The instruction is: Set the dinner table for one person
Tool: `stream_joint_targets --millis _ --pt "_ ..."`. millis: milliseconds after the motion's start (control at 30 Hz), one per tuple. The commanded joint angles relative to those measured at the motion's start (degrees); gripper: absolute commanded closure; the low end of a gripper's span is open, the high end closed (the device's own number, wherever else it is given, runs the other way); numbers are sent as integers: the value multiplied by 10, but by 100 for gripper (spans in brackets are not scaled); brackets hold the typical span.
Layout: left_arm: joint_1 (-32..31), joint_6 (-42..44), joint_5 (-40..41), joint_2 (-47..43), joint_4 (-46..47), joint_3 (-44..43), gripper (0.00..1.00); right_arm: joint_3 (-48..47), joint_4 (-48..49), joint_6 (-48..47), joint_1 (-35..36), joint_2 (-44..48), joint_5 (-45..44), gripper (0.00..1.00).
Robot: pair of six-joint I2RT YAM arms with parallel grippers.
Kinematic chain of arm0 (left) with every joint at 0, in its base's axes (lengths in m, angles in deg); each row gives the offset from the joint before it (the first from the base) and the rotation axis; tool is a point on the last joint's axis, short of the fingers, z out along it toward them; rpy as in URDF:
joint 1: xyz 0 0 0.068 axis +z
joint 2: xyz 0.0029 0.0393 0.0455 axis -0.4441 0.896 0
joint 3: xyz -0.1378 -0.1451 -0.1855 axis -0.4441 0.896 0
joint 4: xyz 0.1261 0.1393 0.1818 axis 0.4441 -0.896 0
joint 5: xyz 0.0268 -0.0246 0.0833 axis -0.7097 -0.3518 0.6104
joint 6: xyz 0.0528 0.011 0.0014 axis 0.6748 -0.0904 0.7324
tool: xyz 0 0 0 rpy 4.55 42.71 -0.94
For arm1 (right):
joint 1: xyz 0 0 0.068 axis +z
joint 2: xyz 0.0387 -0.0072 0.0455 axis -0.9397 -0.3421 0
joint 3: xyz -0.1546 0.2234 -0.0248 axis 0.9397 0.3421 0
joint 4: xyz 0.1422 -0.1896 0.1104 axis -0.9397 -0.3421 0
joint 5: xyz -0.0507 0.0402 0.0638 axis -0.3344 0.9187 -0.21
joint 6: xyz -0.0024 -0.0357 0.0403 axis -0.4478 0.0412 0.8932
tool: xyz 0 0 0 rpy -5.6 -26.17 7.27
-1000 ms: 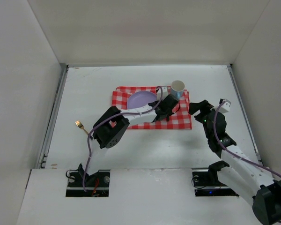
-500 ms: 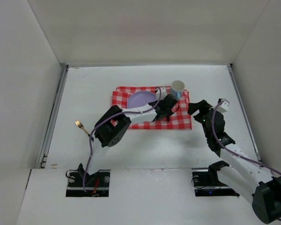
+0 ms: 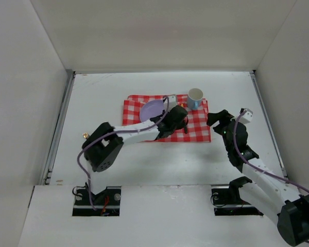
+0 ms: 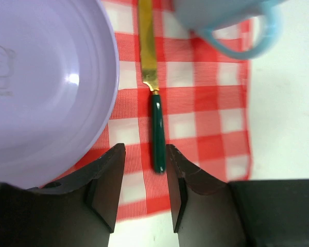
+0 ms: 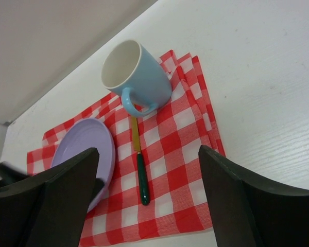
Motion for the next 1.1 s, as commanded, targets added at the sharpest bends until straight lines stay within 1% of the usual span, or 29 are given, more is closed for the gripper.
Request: stream_joint_targets --millis 0,33,67,100,167,200,233,267,367,433,533,600,667,767,933,1067 --pt "-12 53 36 -139 59 70 66 0 35 6 -4 5 1 20" --pt "-13 67 52 -176 67 109 66 -2 35 4 -2 3 4 26" --pt "-8 69 72 -217 68 153 66 -4 35 2 -2 0 5 36" --pt "-1 67 92 -259 66 198 66 -7 35 0 -2 -4 5 48" --pt "27 47 122 -342 37 278 67 -9 35 3 0 -10 5 67" --pt "49 27 134 -393 2 315 67 -9 36 5 1 -10 8 74" --pt "67 12 144 -428 -33 338 67 -8 39 7 4 -9 11 79" --pt "92 -9 157 -470 -86 361 66 -7 43 8 6 -7 15 80" --pt "164 -60 168 -563 -217 408 65 -7 50 8 8 -14 25 80" --pt "223 -84 156 -603 -285 430 64 -11 51 8 9 -29 31 77" --pt "290 -91 142 -632 -325 454 64 -17 53 7 14 -41 52 71" --pt "324 -92 131 -637 -324 464 64 -15 63 5 16 -43 48 66" --pt "349 -91 112 -616 -303 475 65 -11 69 8 15 -48 53 62" --pt "362 -100 93 -593 -272 503 66 -9 72 9 16 -41 52 58" --pt "392 -102 87 -577 -228 533 68 -5 76 9 16 -31 58 56" --pt "398 -95 75 -556 -204 537 71 -4 78 7 20 -33 52 55"
